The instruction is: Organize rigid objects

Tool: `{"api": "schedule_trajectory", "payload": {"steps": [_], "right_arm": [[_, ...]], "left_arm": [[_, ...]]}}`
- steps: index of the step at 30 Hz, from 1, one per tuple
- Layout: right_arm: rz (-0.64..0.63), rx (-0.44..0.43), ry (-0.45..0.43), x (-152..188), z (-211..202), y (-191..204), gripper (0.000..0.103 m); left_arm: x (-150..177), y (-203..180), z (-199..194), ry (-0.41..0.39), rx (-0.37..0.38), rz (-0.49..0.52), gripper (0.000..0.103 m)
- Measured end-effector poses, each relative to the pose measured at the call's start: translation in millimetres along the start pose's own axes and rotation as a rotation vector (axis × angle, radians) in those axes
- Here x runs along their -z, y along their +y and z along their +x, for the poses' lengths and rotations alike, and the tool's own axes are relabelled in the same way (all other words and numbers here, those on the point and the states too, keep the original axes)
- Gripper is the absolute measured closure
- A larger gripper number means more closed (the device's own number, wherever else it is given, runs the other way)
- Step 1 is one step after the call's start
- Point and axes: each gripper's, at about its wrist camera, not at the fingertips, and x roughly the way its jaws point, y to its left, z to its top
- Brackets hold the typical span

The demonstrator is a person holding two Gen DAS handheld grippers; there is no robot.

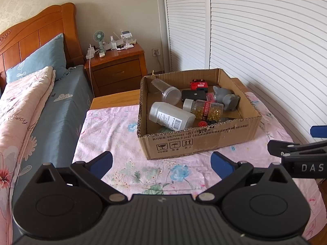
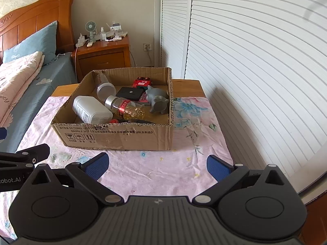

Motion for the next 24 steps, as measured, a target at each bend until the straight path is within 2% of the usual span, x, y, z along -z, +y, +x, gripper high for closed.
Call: {"api": "schedule_trajectory", "payload": {"steps": [24], "right_arm": [[-0.004,0.002,0.0,1.0,0.1,1.8,0.0]], "left_arm": [[0.2,0.9,0.7,0.004,-0.004,-0.004,0.001]]}}
